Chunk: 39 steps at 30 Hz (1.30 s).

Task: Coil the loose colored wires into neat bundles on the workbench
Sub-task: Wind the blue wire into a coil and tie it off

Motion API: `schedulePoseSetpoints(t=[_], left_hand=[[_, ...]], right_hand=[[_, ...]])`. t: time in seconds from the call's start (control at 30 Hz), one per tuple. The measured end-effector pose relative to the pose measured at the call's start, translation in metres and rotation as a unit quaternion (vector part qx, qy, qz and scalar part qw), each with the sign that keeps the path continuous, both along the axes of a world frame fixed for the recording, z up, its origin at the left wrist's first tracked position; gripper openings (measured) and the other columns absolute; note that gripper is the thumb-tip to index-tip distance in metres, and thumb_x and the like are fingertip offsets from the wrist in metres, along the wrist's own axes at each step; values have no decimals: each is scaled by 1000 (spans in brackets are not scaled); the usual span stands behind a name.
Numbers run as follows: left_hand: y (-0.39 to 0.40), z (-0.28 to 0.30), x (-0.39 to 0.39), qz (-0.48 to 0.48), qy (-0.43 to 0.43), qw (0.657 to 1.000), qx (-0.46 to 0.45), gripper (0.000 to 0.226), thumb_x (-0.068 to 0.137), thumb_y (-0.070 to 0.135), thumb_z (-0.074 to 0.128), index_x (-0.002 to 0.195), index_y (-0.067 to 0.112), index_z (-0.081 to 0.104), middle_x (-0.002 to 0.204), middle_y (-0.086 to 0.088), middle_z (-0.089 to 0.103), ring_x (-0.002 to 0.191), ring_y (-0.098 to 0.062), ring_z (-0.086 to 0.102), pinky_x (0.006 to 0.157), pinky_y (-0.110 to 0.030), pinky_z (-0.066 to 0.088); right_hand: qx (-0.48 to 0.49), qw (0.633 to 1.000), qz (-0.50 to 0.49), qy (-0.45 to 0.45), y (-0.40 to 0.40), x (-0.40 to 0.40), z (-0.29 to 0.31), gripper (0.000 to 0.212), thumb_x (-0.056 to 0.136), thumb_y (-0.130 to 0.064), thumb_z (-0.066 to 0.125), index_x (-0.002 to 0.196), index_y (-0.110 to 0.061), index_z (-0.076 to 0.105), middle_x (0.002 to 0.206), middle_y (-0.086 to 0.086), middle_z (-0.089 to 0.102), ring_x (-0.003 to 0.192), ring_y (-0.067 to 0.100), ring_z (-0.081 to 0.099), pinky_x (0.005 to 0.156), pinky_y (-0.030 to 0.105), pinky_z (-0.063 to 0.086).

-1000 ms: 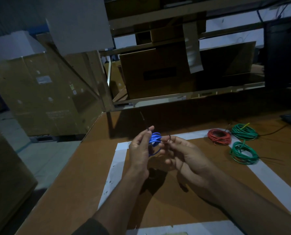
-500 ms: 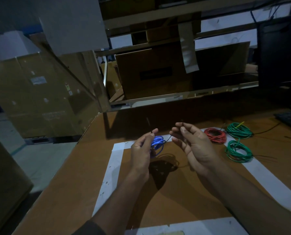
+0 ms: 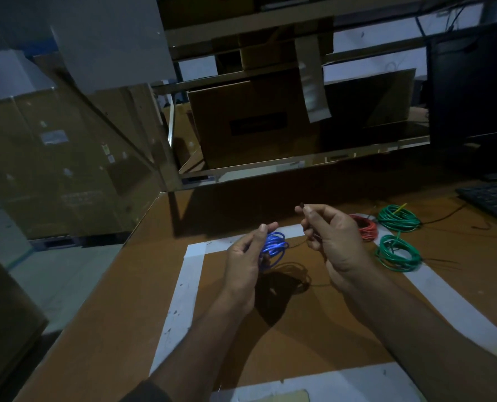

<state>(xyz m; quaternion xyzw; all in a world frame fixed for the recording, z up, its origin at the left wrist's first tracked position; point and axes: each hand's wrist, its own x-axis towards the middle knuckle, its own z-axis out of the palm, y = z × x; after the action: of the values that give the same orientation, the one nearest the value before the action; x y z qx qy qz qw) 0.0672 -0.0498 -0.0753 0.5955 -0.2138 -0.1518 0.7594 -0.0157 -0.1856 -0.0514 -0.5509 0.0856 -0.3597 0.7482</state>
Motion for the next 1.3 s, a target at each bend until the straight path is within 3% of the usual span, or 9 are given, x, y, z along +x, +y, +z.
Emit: schedulePoseSetpoints(t=[0.23,0.37,0.5,0.6,0.77,0.87,1.07,1.3], left_hand=[[1,3,0,-12,25,999,-18,23,99,26,64,119,23,75,123,4,75,113,-22,70,87,-35,55],[4,2,5,-17,35,999,-19,19,96,17,68,112,18,79,115,-10,76,103,-25,72,81,-36,57],[4,2,2,-27,31,999,-19,24,97,22,68,116,10,76,112,-11,77,95,-19,74,69,-24,57],[4,2,2,-36,39,998,-32,29,98,28,67,117,7,75,114,-13,76,95,-20,74,68,-25,57],[2,2,2,-28,65,997,-32,23,94,28,70,108,12,77,106,-9,77,87,-18,73,62,-25,56],[2,3,4,-25,75,996,-37,24,91,28,73,109,12,76,105,-9,76,88,-20,71,68,-29,54],[2,3,5,-36,85,994,-64,34,92,24,73,119,4,71,106,-13,76,88,-21,74,66,-28,59],[2,1,8,-21,66,995,-75,32,84,26,76,110,7,74,102,-13,77,89,-24,74,67,-28,59]], right_hand=[[-29,999,-13,8,1,1,-5,15,99,-18,63,108,-10,73,82,-8,72,67,6,56,52,18,44],[-53,999,-4,13,5,5,-11,15,98,-13,64,108,-13,75,73,0,69,68,10,63,60,20,54],[-39,999,5,3,6,8,-13,14,98,-11,63,107,-10,74,86,7,74,80,17,74,70,26,60],[-18,1000,1,-6,3,6,-11,15,97,-5,63,106,-11,73,98,12,75,89,19,75,68,23,60],[-48,999,19,-6,3,5,-11,19,92,-4,70,108,-12,75,100,9,78,94,19,75,67,22,59],[-77,997,12,0,4,4,-10,20,90,-4,71,105,-16,76,101,3,78,94,14,74,69,21,59],[-28,998,50,-8,4,7,-15,22,90,-1,70,111,-7,73,99,11,78,94,26,76,81,29,62],[5,998,56,-12,4,11,-17,13,91,0,68,103,-3,72,96,16,77,94,28,76,80,28,62]])
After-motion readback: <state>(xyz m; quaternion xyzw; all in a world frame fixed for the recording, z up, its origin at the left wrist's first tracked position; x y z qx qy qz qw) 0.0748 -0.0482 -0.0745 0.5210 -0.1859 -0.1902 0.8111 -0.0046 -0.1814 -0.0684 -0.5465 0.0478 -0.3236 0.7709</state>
